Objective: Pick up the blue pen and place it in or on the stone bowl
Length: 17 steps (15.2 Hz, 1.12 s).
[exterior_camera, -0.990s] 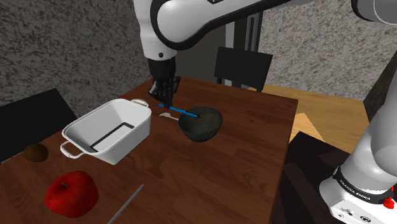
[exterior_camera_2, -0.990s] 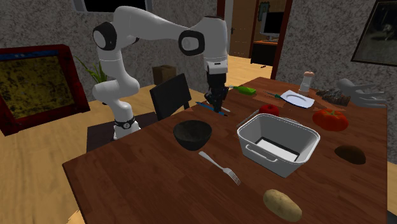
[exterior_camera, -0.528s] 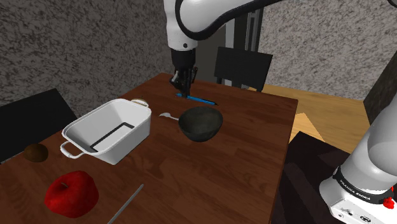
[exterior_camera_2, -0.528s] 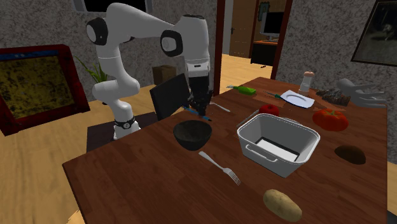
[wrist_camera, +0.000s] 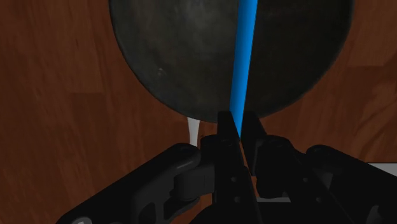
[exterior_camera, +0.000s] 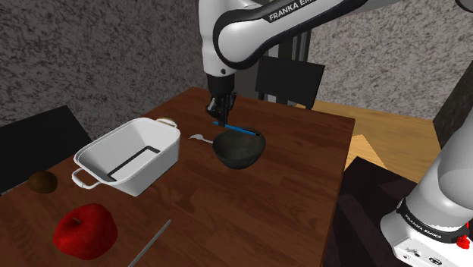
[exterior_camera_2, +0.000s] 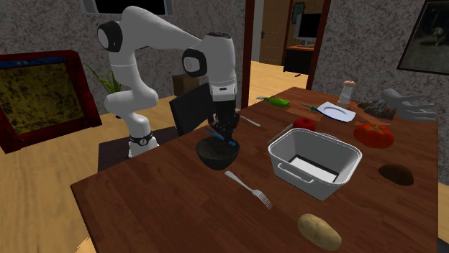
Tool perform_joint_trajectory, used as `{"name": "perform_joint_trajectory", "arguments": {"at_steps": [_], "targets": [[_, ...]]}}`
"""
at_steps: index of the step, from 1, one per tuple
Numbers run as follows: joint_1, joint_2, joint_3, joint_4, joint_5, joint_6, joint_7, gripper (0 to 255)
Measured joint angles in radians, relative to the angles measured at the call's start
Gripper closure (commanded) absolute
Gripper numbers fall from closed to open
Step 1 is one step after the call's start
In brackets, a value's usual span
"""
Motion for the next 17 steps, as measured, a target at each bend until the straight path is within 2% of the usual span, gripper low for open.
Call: {"name": "perform_joint_trajectory", "arguments": {"at_steps": [7,14,15,17], "targets": [[0.002,0.023,-0.001,-0.071,-0.014,0.091,0.009,255],[0.003,0.027,-0.001,-0.079,-0.016,0.103,0.011,255],[0.003,0.027,-0.001,-0.079,-0.016,0.103,0.011,0],[0.003,0.027,-0.001,-0.079,-0.016,0.103,0.011,0]]}}
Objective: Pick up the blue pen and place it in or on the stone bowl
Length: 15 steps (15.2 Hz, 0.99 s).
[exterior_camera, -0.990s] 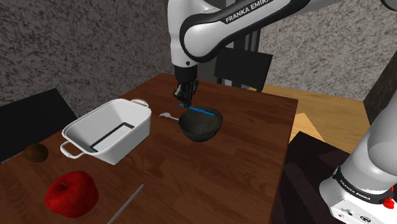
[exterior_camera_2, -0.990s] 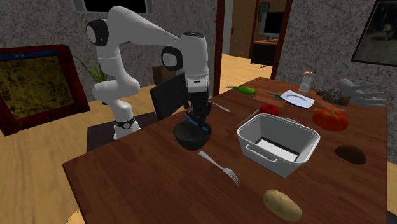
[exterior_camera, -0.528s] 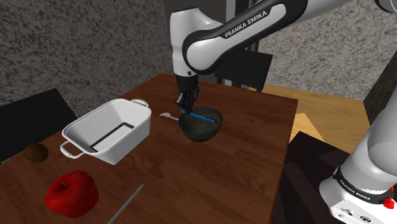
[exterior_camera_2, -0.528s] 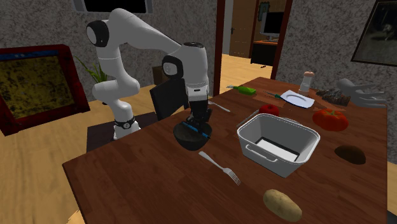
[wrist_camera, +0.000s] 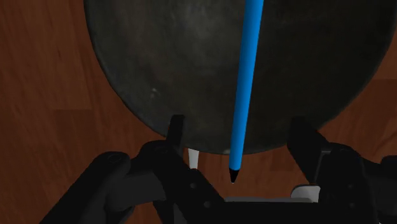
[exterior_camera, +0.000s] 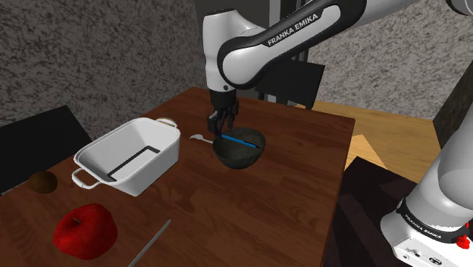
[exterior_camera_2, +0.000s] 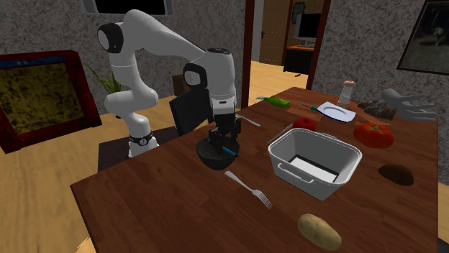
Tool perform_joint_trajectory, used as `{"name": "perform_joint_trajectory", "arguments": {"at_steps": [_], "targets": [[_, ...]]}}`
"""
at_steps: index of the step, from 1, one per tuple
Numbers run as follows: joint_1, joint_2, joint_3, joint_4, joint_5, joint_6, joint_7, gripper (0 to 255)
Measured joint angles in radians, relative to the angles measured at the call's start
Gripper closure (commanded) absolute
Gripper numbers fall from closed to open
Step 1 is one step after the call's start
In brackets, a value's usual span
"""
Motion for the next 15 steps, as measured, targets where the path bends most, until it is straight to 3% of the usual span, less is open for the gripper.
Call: {"name": "perform_joint_trajectory", "arguments": {"at_steps": [4,9,15], "targets": [[0.000,0.000,0.000,0.000,0.000,0.000,0.000,0],[-0.006,-0.045,0.000,0.061,0.025,-0.100,-0.017,0],[-0.006,-0.051,0.000,0.071,0.029,-0.116,-0.019,0]]}}
